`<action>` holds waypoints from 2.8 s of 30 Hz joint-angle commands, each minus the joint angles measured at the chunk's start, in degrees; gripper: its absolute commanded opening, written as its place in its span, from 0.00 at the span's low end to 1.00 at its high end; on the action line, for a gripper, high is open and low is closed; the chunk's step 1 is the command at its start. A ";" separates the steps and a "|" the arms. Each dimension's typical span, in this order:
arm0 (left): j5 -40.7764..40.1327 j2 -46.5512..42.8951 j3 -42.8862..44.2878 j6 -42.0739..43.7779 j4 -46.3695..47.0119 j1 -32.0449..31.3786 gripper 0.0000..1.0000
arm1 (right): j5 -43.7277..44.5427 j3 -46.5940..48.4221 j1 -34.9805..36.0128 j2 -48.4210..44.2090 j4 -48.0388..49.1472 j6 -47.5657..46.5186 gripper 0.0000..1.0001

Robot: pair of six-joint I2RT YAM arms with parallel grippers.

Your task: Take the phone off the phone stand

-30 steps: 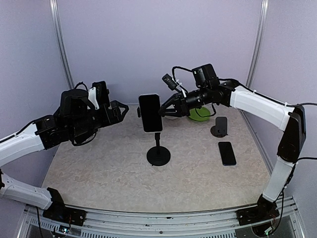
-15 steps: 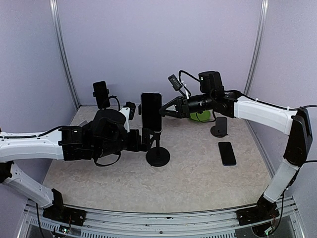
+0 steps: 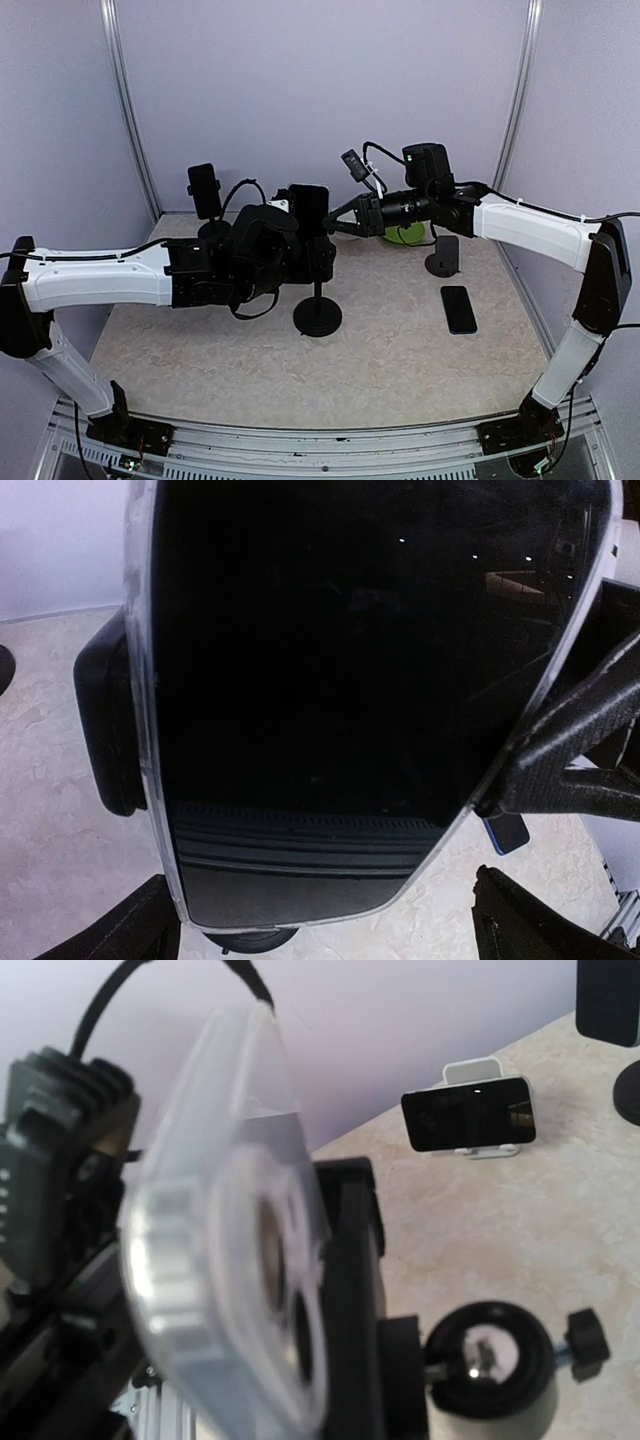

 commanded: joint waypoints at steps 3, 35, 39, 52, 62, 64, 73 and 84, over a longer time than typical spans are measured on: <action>-1.89 1.33 1.08 1.01 2.58 1.33 0.96 | -5.28 -1.62 1.05 -0.59 -6.91 5.84 0.00; 0.31 -4.70 -8.59 6.67 12.28 1.28 0.58 | -5.79 3.74 -0.62 0.06 -17.92 -3.16 0.35; 0.47 -6.02 -10.04 7.22 14.36 0.70 0.77 | -6.66 3.72 -0.62 -1.22 -17.10 -3.31 0.53; -3.35 -8.20 -14.71 8.33 20.42 -2.51 0.99 | -3.57 7.59 -1.33 -2.23 -20.84 -12.02 0.52; -5.45 -10.62 -16.49 5.02 18.52 -2.50 0.99 | -3.68 11.12 -1.33 -0.13 -24.46 -17.09 0.50; -5.54 -11.07 -16.85 4.72 18.56 -2.52 0.99 | -4.03 11.53 -1.33 0.18 -24.66 -17.37 0.49; -6.14 -11.76 -17.22 4.22 18.16 -2.46 0.99 | -3.04 12.86 0.46 1.91 -26.09 -19.05 0.48; -6.80 -12.65 -16.29 1.55 15.60 -2.44 0.99 | -1.54 14.56 0.68 3.84 -26.75 -19.89 0.47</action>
